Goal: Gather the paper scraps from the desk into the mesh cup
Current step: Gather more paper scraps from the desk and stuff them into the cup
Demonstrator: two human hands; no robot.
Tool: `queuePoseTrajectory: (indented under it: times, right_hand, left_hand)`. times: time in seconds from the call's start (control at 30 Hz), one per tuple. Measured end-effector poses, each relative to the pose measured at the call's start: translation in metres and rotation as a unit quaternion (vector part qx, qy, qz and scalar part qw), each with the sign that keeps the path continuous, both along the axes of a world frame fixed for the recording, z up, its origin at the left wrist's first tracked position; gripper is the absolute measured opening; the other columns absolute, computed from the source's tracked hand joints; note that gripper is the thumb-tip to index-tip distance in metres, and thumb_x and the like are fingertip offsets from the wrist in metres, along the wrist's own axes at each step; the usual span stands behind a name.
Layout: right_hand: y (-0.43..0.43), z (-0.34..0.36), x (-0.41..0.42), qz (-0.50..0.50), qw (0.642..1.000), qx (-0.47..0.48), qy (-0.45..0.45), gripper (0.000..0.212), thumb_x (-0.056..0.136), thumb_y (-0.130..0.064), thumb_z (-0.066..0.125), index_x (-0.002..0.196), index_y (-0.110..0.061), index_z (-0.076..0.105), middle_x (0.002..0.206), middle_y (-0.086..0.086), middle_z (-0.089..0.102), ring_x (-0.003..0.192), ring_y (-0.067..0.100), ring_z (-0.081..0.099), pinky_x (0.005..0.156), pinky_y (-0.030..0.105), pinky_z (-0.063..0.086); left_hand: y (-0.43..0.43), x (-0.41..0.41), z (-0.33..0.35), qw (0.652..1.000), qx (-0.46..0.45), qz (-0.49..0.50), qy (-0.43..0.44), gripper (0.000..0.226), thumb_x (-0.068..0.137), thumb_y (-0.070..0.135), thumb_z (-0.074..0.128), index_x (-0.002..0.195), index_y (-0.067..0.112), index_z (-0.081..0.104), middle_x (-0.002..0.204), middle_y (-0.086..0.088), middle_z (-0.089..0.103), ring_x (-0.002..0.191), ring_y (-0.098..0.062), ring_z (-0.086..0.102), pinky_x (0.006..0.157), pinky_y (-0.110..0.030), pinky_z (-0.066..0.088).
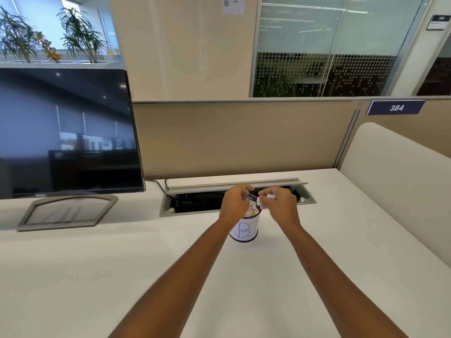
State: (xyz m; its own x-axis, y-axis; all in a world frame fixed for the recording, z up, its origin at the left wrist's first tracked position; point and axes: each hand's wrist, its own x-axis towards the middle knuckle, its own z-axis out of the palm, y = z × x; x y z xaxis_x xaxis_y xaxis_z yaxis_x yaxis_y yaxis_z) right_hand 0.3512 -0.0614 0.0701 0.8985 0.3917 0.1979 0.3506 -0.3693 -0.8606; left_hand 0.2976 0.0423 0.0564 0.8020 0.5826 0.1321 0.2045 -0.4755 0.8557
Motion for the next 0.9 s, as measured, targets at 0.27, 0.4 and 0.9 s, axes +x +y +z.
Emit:
queuePoseTrajectory:
  times: [0.27, 0.4, 0.9]
  right_hand:
    - [0.027, 0.002, 0.007, 0.08, 0.994, -0.066, -0.025, 0.017, 0.086, -0.002, 0.056, 0.097, -0.001, 0.069, 0.105, 0.018, 0.069, 0.088, 0.026, 0.065, 0.06, 0.016, 0.046]
    - [0.026, -0.002, 0.002, 0.166, 0.973, -0.151, -0.058, 0.032, 0.092, -0.007, 0.047, 0.121, -0.012, 0.057, 0.13, 0.015, 0.051, 0.115, 0.024, 0.051, 0.086, 0.023, 0.04]
    - [0.039, -0.037, -0.026, 0.15, 0.883, -0.411, -0.171, 0.073, 0.087, -0.067, 0.027, 0.123, -0.009, 0.051, 0.129, 0.006, 0.058, 0.124, 0.021, 0.051, 0.115, 0.058, -0.006]
  left_hand:
    - [0.005, -0.022, -0.012, 0.986, -0.09, 0.076, -0.118, 0.047, 0.092, -0.01, 0.03, 0.13, 0.01, 0.049, 0.125, -0.015, 0.06, 0.115, -0.021, 0.056, 0.093, -0.024, 0.044]
    - [0.005, -0.049, -0.025, 0.98, -0.08, 0.127, -0.129, 0.048, 0.089, -0.014, 0.029, 0.127, 0.007, 0.051, 0.126, -0.012, 0.059, 0.115, -0.017, 0.053, 0.096, -0.025, 0.041]
    - [0.002, -0.154, -0.07, 0.983, 0.004, 0.177, -0.057, 0.036, 0.092, -0.009, 0.041, 0.121, 0.006, 0.056, 0.126, -0.006, 0.059, 0.117, -0.016, 0.052, 0.104, -0.023, 0.035]
